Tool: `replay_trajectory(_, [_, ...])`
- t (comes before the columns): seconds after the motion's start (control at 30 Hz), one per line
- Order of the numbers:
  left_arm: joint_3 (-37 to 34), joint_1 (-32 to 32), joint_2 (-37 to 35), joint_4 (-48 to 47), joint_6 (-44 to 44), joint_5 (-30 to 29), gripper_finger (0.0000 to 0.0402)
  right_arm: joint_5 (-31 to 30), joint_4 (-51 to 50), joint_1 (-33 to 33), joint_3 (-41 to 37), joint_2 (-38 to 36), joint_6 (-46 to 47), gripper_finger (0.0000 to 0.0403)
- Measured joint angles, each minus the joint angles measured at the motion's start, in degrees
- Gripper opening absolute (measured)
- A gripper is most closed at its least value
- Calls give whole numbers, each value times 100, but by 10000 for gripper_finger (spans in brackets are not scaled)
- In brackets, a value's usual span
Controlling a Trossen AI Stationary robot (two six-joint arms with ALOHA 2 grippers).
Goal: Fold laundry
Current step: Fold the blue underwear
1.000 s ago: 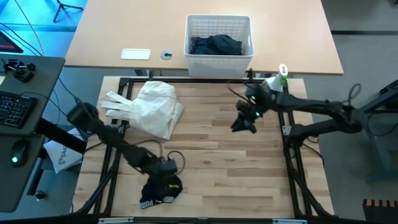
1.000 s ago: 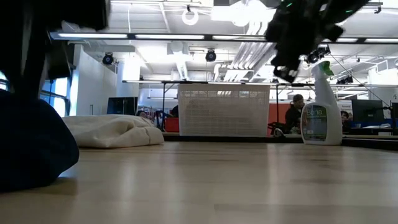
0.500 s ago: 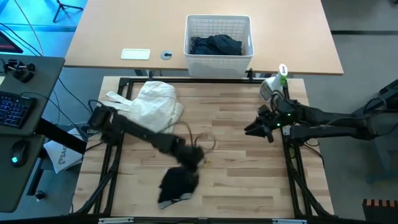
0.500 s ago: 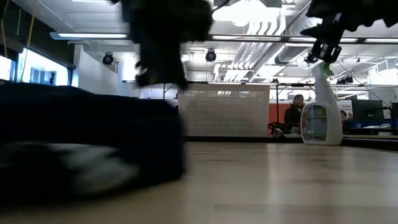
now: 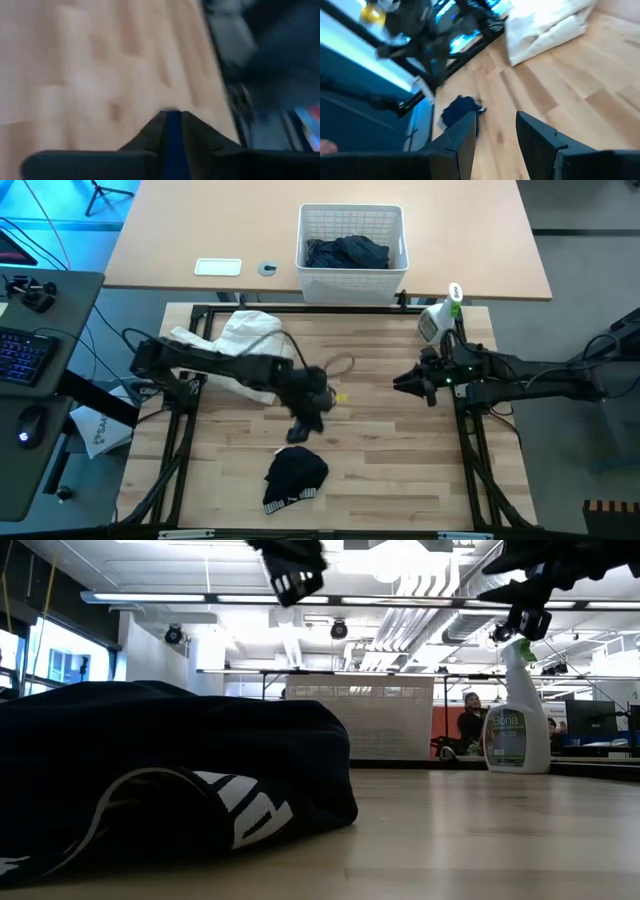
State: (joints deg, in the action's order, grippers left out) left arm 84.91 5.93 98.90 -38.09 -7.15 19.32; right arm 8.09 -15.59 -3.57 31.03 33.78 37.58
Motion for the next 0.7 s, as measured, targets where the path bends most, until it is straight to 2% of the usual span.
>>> replay_trajectory(0.1, [-230, 153, 262, -82, 600, 574, 86, -208, 13, -2, 0, 116, 96, 134])
replay_trajectory(0.27, [-511, 503, 894, 681, 1068, 481, 153, -212, 5, -2, -2, 346, 401, 134])
replay_trajectory(0.37, [-514, 676, 1408, 1037, 957, 411, 168, -121, 3, -2, -2, 472, 564, 134])
replay_trajectory(0.47, [-378, 740, 1779, 1040, 935, 539, 146, -7, 2, 0, -2, 568, 761, 134])
replay_trajectory(0.63, [-305, 488, 1886, 902, 1298, 568, 27, 234, 29, 0, -2, 595, 1048, 134])
replay_trajectory(0.7, [-285, 263, 1801, 882, 1359, 430, 11, 302, 27, 0, -2, 562, 1152, 134])
